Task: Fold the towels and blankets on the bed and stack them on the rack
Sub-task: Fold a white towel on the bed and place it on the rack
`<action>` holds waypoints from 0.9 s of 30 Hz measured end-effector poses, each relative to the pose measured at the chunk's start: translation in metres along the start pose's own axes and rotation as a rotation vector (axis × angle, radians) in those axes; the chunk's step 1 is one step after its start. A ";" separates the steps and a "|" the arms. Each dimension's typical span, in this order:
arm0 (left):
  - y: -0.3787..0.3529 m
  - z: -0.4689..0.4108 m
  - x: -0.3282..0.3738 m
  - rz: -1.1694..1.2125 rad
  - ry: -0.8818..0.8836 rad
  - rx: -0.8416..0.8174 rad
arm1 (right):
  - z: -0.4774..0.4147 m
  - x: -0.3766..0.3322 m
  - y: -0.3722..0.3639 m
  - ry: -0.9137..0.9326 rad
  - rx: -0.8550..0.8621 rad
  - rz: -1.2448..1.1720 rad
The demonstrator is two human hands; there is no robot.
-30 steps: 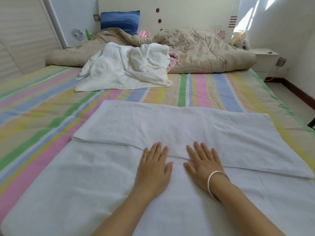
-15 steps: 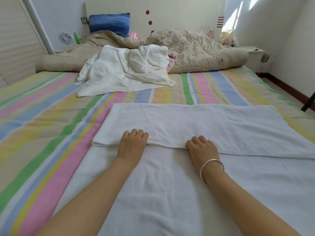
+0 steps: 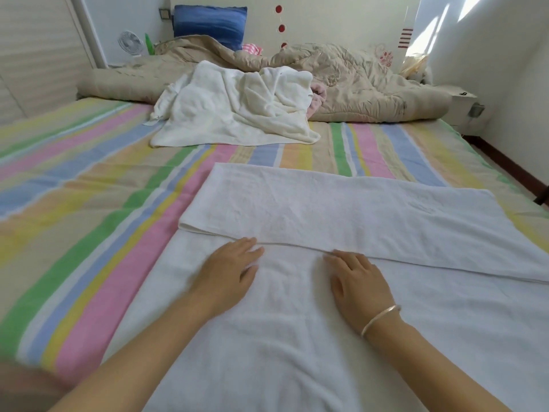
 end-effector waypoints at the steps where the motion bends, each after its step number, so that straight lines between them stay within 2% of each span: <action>1: 0.000 0.012 0.002 -0.002 -0.013 -0.014 | 0.012 -0.012 0.004 0.046 -0.019 -0.038; 6: 0.010 0.084 0.014 -0.028 -0.041 -0.008 | 0.080 -0.069 0.019 0.190 -0.205 -0.161; 10: 0.017 0.121 0.024 -0.003 -0.091 0.020 | 0.128 -0.109 0.029 0.395 -0.203 -0.150; 13: 0.028 0.148 0.029 0.016 -0.110 0.107 | 0.151 -0.125 0.023 0.497 -0.203 -0.024; 17: 0.038 0.184 0.030 -0.089 -0.131 0.155 | 0.159 -0.127 0.013 0.498 -0.154 0.103; 21: 0.034 0.209 0.025 -0.270 -0.245 -0.019 | 0.158 -0.127 0.015 0.487 -0.147 0.088; 23: 0.033 0.213 0.022 -0.322 -0.285 -0.064 | 0.157 -0.128 0.019 0.482 -0.172 0.043; 27: 0.048 0.209 0.022 -0.235 -0.268 -0.004 | 0.140 -0.123 0.039 0.433 -0.221 -0.123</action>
Point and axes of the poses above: each hand's wrist, its own z-axis away from the middle knuckle, its own y-axis out of the back of the hand, x = y × z, the point moved 5 cm from there along -z, towards the middle knuckle, and after that the axes turned 10 degrees about -y, right-handed, at the moved point
